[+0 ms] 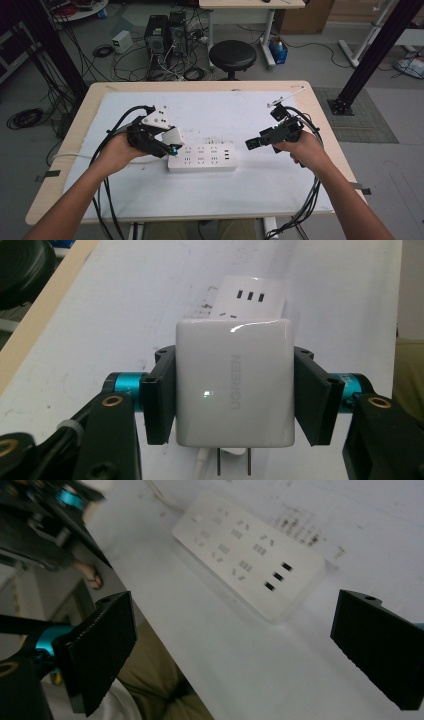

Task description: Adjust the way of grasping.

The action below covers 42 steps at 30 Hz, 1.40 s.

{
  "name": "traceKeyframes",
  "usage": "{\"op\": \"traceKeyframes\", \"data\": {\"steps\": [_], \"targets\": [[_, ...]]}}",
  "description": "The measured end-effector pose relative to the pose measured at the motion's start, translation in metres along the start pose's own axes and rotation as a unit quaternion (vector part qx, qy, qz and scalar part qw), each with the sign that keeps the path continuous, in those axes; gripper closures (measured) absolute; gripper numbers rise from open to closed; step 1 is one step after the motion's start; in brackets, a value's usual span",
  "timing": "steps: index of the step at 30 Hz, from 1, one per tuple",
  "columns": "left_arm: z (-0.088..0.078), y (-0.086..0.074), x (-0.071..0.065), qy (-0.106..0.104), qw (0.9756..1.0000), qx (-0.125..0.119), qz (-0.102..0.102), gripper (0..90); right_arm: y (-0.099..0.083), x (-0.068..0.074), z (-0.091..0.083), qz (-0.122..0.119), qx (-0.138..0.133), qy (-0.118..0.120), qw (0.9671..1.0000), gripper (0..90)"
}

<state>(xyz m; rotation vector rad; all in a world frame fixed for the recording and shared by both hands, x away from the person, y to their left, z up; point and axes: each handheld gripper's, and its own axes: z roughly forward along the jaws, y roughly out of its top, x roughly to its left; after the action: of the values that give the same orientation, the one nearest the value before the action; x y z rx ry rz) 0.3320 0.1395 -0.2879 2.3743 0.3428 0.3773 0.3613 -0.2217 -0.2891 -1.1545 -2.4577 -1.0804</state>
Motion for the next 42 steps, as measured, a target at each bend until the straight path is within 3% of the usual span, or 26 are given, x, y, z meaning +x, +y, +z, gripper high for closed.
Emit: {"op": "traceKeyframes", "data": {"steps": [8, 15, 20, 23, 26, 39, 42], "targets": [[0.016, 0.014, -0.01, -0.012, 0.9998, -0.013, 0.013, 42.4, -0.001, 0.009, 0.003, 0.025, -0.015, 0.011, 0.9995, 4.0], [0.029, 0.026, -0.019, -0.024, 0.9991, -0.019, 0.03, 42.4, -0.004, 0.01, 0.006, 0.073, -0.02, 0.042, 0.9963, 4.0], [0.038, 0.034, -0.028, -0.032, 0.9983, -0.027, 0.04, 42.4, -0.005, 0.009, 0.013, 0.101, -0.021, 0.067, 0.9924, 4.1], [0.043, 0.038, -0.031, -0.036, 0.9977, -0.035, 0.045, 42.5, -0.005, 0.011, 0.019, 0.115, -0.024, 0.102, 0.9878, 4.1], [0.049, 0.043, -0.034, -0.042, 0.9969, -0.04, 0.052, 42.4, -0.004, 0.013, 0.026, 0.123, -0.023, 0.116, 0.9853, 4.6], [0.062, 0.051, -0.04, -0.056, 0.9952, -0.063, 0.051, 42.4, 0.0, 0.012, 0.044, 0.146, -0.011, 0.125, 0.9813, 5.5], [0.064, 0.052, -0.04, -0.057, 0.9946, -0.069, 0.053, 42.4, 0.001, 0.012, 0.051, 0.156, -0.011, 0.133, 0.9788, 8.0]]}}
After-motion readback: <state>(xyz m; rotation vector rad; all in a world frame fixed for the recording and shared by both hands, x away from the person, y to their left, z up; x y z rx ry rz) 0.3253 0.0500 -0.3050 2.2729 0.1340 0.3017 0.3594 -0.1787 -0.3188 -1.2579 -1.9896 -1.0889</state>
